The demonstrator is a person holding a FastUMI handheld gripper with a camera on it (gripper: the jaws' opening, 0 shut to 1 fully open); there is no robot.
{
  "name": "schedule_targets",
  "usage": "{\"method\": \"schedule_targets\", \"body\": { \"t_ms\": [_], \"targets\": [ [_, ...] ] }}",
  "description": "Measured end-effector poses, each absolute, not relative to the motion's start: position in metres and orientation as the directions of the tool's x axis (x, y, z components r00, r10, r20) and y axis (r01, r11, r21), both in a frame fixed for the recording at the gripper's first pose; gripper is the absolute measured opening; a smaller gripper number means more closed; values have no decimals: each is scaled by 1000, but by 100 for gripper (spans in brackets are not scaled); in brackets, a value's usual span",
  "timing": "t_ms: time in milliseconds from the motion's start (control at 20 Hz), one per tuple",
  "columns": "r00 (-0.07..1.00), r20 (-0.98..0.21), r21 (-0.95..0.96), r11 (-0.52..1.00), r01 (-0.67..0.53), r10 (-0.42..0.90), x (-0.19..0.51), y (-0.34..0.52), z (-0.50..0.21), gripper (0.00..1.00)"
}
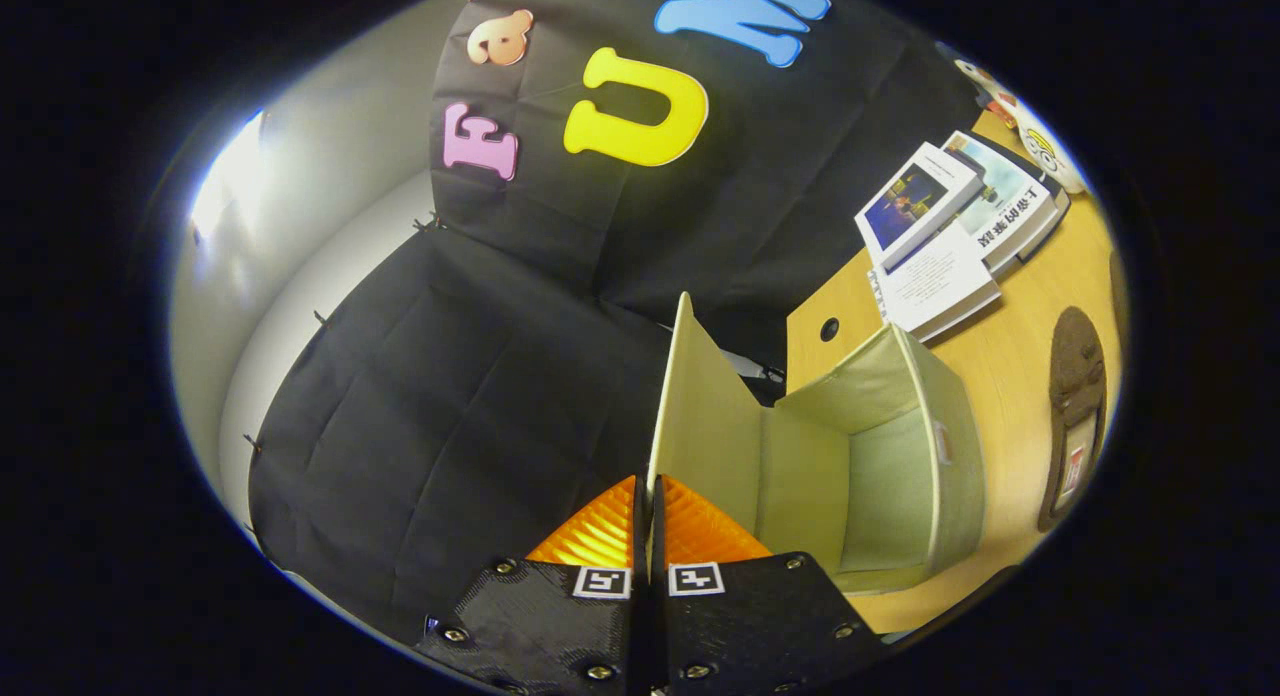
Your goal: Open the storage box then place both shoes into the box .Put the left shoe in first, then the right shoe, with the right side of both shoes facing outward in a uniform manner.
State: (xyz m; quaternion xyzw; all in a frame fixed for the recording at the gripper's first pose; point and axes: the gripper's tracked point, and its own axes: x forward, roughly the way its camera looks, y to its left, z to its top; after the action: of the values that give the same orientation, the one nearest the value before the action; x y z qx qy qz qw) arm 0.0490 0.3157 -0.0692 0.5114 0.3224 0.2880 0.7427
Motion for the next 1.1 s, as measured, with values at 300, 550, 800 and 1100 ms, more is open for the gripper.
{"method": "schedule_targets", "body": {
  "t_ms": [300,550,800,1100],
  "targets": [
    [601,-225,906,391,-160,767,54,369,-55,0],
    [573,-242,895,409,-181,783,55,407,-52,0],
    [554,-253,856,450,-253,793,49,422,-51,13],
    [578,-258,823,490,-289,774,56,393,-54,94]
  ]
}}
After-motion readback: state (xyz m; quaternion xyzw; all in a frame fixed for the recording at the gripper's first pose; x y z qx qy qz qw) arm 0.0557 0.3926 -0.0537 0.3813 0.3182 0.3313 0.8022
